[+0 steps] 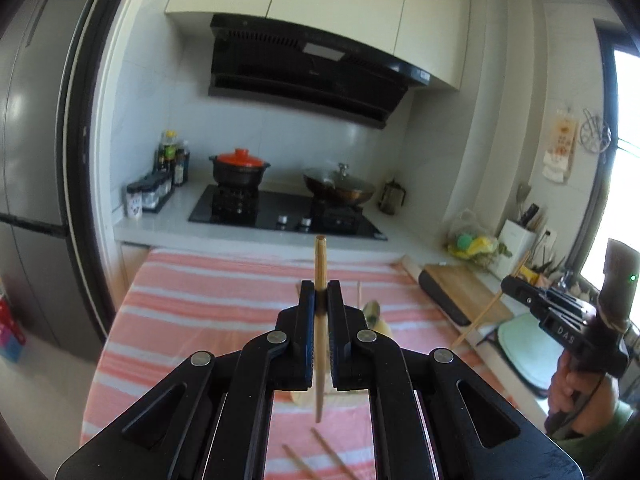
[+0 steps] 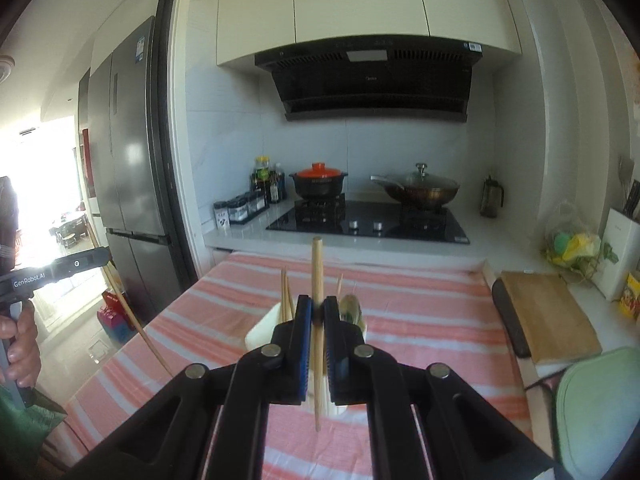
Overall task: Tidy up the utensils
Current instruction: 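Lift both held chopsticks up over the white caddy, then lower the chopsticks into the caddy and open both tools, then move both open tools down to the last two chopsticks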
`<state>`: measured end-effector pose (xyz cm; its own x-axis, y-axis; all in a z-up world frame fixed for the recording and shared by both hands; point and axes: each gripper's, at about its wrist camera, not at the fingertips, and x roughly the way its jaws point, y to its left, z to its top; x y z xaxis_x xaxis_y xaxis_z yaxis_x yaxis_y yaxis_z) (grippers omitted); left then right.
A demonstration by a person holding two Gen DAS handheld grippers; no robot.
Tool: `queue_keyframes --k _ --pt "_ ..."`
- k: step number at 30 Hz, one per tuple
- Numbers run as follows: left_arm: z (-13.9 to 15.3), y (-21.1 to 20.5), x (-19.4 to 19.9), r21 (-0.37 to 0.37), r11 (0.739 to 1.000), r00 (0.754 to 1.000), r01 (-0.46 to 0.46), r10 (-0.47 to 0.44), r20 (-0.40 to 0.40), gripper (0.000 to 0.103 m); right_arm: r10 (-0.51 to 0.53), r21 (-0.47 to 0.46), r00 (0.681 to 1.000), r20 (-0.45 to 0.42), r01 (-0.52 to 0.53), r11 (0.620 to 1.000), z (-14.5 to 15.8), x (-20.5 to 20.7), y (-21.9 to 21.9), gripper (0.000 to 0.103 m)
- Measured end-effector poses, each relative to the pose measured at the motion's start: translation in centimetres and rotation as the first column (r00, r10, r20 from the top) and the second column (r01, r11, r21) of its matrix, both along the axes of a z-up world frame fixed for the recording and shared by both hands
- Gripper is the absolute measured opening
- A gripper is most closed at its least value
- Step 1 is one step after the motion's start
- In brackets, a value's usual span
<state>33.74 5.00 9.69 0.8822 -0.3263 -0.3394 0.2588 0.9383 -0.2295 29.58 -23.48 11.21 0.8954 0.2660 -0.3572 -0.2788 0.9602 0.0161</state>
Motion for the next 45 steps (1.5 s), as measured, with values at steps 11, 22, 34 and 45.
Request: queue_keyframes --k 11,22,34,45 --pt "-3.7 -6.4 11.3 0.041 0.998 0.992 0.040 -0.035 -0.122 0.004 0.019 0.031 0.991 -0.131 -0.015 0.999 -3.5 10.6 1.3 0.006" --pt "-12.0 -10.4 16.6 0.100 0.990 0.905 0.103 -0.052 -0.421 0.033 0.029 0.042 0.889 -0.458 -0.011 0.999 -11.5 16.9 1.3 0.013" --pt "-13.8 -3.7 -0.8 0.358 0.917 0.908 0.175 -0.009 -0.419 0.091 0.043 -0.083 0.918 -0.393 -0.082 0.993 -11.0 1.0 -2.9 0.047" --pt "-23.9 -2.3 -11.0 0.092 0.995 0.838 -0.031 0.076 -0.541 0.091 0.061 0.041 0.848 -0.527 -0.046 0.998 -24.6 -11.5 -0.2 0.047"
